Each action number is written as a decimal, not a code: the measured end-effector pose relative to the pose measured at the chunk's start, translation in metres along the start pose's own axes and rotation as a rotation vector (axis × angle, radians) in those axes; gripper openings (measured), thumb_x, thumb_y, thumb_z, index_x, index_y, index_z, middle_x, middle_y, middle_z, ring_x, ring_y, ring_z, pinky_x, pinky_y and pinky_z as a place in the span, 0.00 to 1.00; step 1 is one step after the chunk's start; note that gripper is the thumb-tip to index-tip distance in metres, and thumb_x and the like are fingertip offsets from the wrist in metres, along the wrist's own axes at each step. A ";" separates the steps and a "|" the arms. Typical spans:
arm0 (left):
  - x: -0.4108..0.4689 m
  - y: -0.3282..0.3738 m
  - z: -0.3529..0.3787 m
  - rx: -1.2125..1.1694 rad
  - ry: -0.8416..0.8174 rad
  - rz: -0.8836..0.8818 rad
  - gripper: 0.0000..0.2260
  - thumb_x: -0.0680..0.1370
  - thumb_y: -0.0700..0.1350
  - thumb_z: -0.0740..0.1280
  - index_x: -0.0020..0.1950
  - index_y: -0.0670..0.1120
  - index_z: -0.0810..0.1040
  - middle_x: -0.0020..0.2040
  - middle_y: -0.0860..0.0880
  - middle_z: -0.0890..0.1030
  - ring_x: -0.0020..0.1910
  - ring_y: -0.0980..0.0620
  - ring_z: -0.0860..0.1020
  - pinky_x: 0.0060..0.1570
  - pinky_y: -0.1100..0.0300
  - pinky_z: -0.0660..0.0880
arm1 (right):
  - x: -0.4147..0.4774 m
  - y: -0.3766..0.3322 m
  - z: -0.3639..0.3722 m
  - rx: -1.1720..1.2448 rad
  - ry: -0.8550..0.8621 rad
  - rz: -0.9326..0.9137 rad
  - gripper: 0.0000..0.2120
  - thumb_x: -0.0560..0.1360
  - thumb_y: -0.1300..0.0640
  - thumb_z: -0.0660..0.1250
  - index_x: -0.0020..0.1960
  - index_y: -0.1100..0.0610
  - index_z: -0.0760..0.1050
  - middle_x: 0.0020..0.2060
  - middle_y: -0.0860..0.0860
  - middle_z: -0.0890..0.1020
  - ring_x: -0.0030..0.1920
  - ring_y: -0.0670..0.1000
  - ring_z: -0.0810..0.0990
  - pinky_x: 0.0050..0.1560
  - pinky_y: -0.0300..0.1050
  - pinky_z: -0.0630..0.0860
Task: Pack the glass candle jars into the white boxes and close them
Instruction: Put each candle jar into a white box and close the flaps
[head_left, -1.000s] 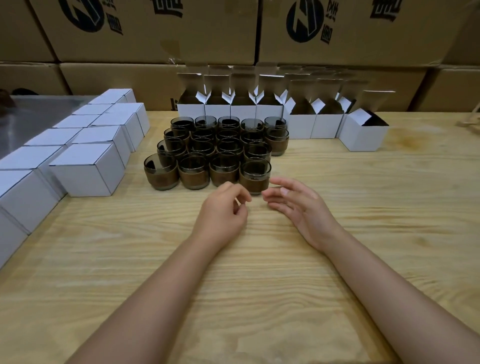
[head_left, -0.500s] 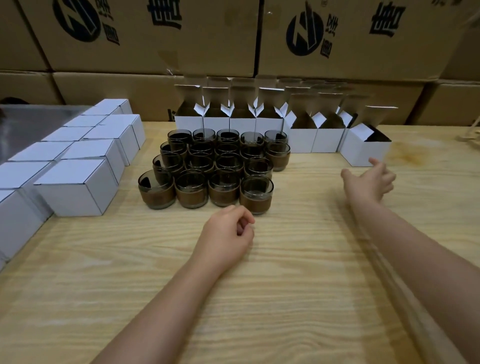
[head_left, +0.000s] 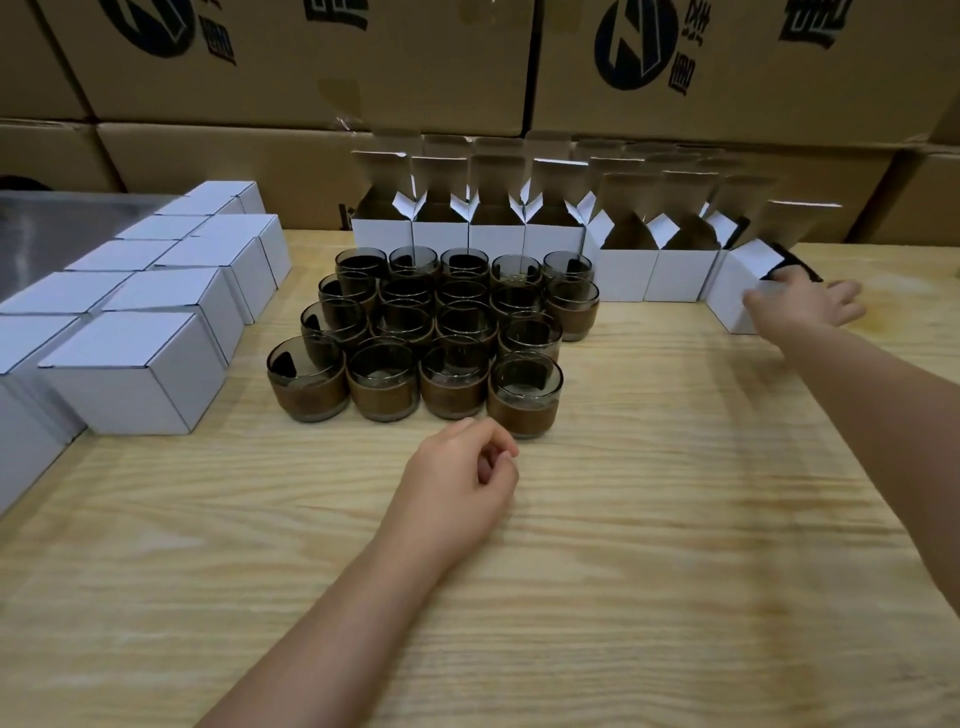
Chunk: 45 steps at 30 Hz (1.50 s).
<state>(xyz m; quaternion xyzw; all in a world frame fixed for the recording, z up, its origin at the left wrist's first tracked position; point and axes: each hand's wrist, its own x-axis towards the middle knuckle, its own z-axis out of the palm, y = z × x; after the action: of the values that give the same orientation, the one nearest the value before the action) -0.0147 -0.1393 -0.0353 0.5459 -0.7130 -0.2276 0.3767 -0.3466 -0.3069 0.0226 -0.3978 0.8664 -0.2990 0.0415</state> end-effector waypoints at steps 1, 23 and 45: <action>0.001 0.000 0.000 -0.003 0.002 -0.003 0.05 0.75 0.41 0.66 0.44 0.51 0.79 0.40 0.55 0.76 0.39 0.59 0.73 0.37 0.71 0.67 | 0.000 0.000 0.000 0.021 0.017 -0.019 0.14 0.78 0.52 0.61 0.62 0.52 0.73 0.71 0.61 0.56 0.69 0.63 0.56 0.64 0.58 0.62; -0.004 0.002 -0.005 -0.259 -0.022 -0.027 0.12 0.79 0.56 0.62 0.59 0.52 0.74 0.48 0.56 0.77 0.43 0.62 0.76 0.43 0.67 0.72 | -0.231 0.033 -0.015 0.496 0.105 -0.524 0.11 0.70 0.53 0.62 0.38 0.61 0.74 0.67 0.57 0.68 0.67 0.59 0.61 0.62 0.44 0.58; -0.019 0.011 -0.015 -0.567 0.115 0.088 0.21 0.66 0.63 0.69 0.56 0.59 0.70 0.52 0.57 0.80 0.53 0.58 0.79 0.44 0.67 0.74 | -0.323 -0.013 -0.004 0.576 0.024 -0.838 0.19 0.76 0.55 0.55 0.53 0.63 0.80 0.58 0.61 0.74 0.58 0.61 0.71 0.61 0.46 0.65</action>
<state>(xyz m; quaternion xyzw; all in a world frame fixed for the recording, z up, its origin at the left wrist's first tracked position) -0.0069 -0.1162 -0.0235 0.3993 -0.6213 -0.3698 0.5637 -0.1196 -0.0808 -0.0203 -0.6802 0.5150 -0.5213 0.0160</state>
